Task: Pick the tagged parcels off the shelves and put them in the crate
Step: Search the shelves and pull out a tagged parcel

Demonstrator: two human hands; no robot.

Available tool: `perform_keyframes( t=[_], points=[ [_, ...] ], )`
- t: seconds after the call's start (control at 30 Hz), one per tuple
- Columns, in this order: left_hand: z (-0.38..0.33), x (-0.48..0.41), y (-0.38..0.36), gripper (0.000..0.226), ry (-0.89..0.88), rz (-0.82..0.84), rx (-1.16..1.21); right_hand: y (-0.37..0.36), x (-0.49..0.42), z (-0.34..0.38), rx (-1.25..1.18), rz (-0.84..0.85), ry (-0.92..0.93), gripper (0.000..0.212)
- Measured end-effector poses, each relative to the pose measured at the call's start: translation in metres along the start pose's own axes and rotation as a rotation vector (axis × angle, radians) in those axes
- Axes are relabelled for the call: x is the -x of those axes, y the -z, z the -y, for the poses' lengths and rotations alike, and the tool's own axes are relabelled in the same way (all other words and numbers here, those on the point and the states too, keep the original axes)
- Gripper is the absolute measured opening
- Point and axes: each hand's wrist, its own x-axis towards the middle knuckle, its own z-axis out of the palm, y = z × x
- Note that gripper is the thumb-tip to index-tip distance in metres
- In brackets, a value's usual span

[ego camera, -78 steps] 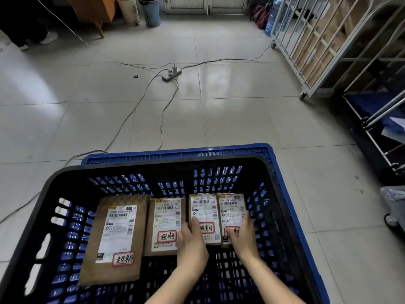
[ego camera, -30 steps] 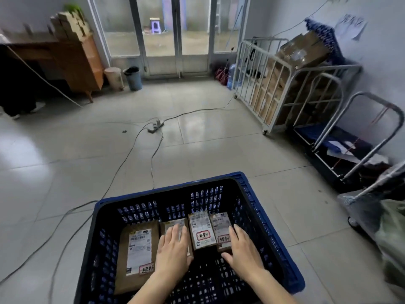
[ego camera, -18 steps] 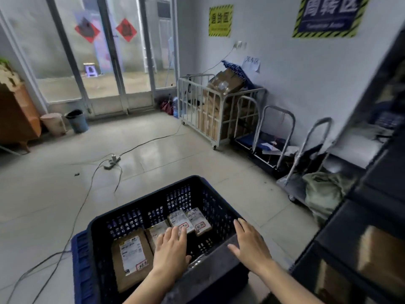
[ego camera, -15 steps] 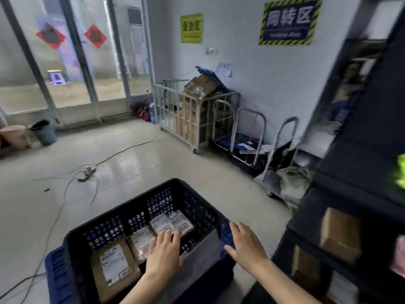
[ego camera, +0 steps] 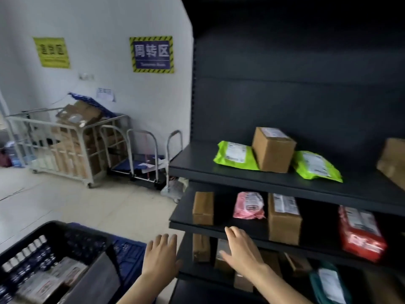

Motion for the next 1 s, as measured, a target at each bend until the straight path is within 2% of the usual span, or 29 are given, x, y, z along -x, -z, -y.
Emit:
perform_keyframes(
  t=[0.17,0.5,1.0],
  points=[
    [-0.104,0.004,0.008,0.061,-0.143,0.003,0.024,0.03,0.065,-0.087,0.022,-0.045,-0.155,0.067],
    [-0.295,0.053,0.014,0.056,-0.348,-0.024,0.047,0.077,0.208,-0.235,0.082,-0.142,-0.337,0.055],
    [-0.505,0.079,0.016,0.054,-0.725,0.044,0.006,0.126,0.359,-0.372,0.145,-0.242,-0.671,0.052]
  ],
)
